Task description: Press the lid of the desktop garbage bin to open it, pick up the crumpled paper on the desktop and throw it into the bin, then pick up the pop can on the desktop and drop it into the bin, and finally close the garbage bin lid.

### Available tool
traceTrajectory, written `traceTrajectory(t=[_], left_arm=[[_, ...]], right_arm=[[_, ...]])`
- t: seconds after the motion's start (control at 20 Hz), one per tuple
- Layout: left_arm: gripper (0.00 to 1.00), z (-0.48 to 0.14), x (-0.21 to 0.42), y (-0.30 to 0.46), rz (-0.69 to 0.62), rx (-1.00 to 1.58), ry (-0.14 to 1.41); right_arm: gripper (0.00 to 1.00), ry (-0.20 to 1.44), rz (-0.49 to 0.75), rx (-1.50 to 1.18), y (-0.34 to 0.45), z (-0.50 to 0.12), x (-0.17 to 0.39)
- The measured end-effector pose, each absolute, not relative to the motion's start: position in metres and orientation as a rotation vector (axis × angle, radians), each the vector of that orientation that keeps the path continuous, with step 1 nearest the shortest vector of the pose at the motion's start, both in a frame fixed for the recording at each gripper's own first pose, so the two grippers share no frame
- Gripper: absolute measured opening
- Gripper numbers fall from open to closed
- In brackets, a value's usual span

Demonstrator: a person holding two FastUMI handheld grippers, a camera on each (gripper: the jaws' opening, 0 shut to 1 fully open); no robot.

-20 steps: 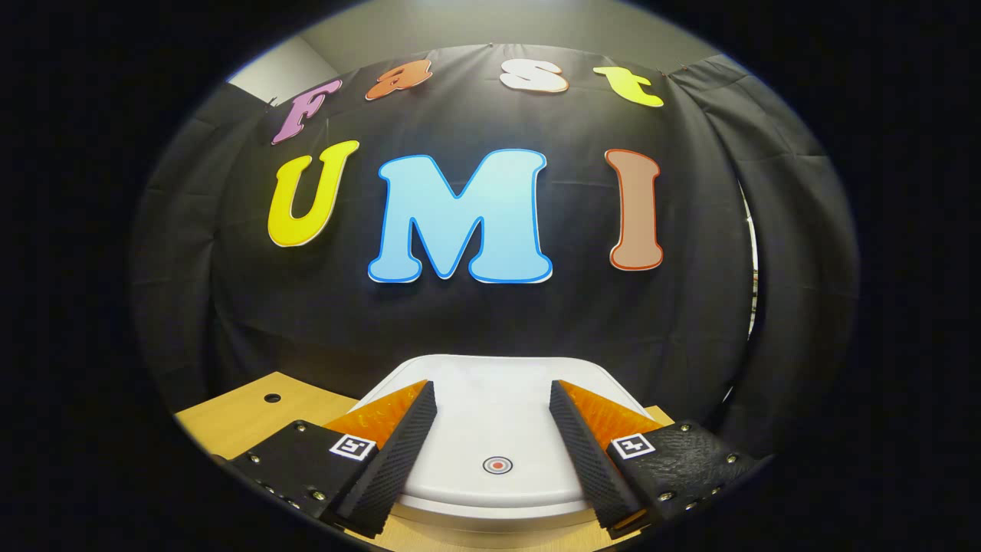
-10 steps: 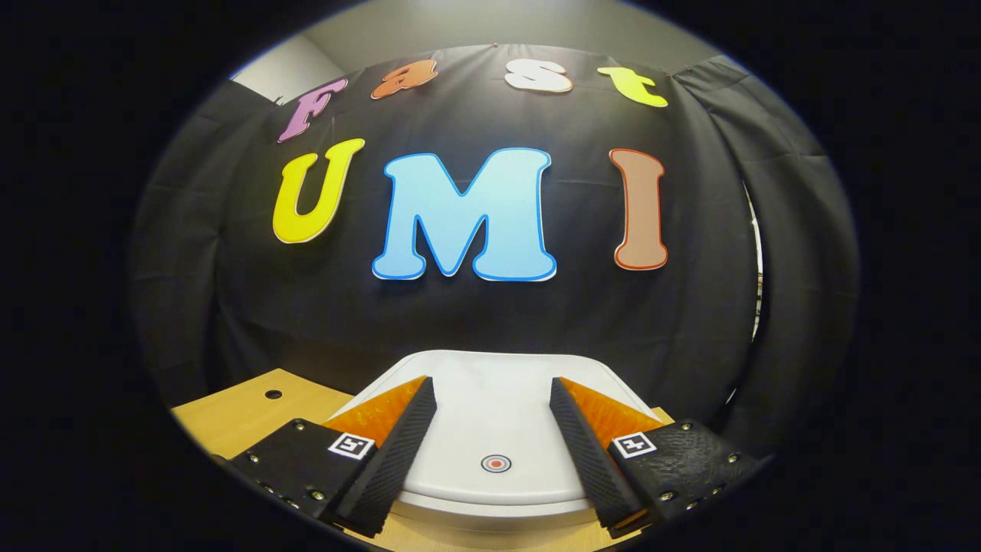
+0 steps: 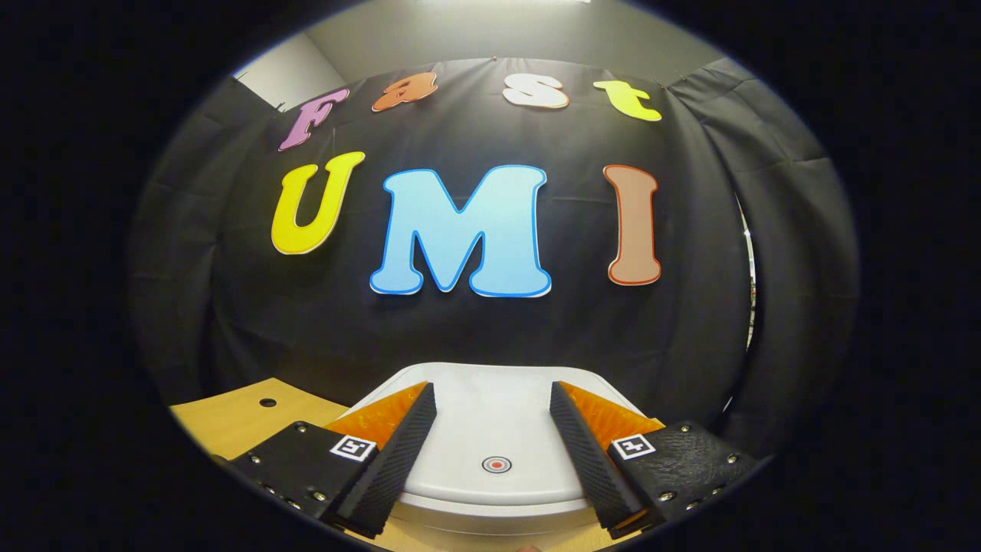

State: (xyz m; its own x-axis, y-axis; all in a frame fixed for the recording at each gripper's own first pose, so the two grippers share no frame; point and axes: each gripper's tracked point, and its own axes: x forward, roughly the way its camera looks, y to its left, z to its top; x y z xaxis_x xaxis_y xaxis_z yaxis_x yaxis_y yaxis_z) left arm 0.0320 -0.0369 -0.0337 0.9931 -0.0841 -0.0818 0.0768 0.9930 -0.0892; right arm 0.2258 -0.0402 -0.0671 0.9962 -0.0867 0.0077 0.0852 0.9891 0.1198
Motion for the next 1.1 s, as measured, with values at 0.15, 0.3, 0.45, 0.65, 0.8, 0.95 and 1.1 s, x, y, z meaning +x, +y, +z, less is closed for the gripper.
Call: traceTrajectory(t=[0.15, 0.3, 0.45, 0.65, 0.8, 0.95, 1.1], left_arm=[[0.95, -0.029, 0.019, -0.036, -0.063, -0.073, 0.076], [0.94, -0.026, 0.011, -0.032, -0.040, -0.057, 0.066], [0.94, -0.023, 0.010, -0.033, -0.024, -0.054, 0.055], [0.95, -0.023, 0.013, -0.047, -0.030, -0.049, 0.048], [0.95, -0.023, 0.017, -0.060, -0.038, -0.058, 0.040], [0.95, -0.025, 0.025, -0.072, -0.047, -0.064, 0.035], [0.95, -0.025, 0.033, -0.081, -0.077, -0.072, 0.035]], right_arm=[[0.96, 0.020, -0.096, 0.158, -0.039, -0.067, 0.216], [0.96, 0.051, -0.103, 0.131, -0.039, -0.067, 0.199], [0.96, 0.070, -0.101, 0.109, -0.039, -0.065, 0.177], [0.95, 0.053, -0.078, 0.078, -0.040, -0.049, 0.142], [0.96, 0.054, -0.034, 0.083, -0.031, -0.038, 0.114], [0.95, 0.022, -0.011, 0.046, -0.027, -0.024, 0.086], [0.96, 0.010, 0.002, 0.019, -0.017, -0.014, 0.066]])
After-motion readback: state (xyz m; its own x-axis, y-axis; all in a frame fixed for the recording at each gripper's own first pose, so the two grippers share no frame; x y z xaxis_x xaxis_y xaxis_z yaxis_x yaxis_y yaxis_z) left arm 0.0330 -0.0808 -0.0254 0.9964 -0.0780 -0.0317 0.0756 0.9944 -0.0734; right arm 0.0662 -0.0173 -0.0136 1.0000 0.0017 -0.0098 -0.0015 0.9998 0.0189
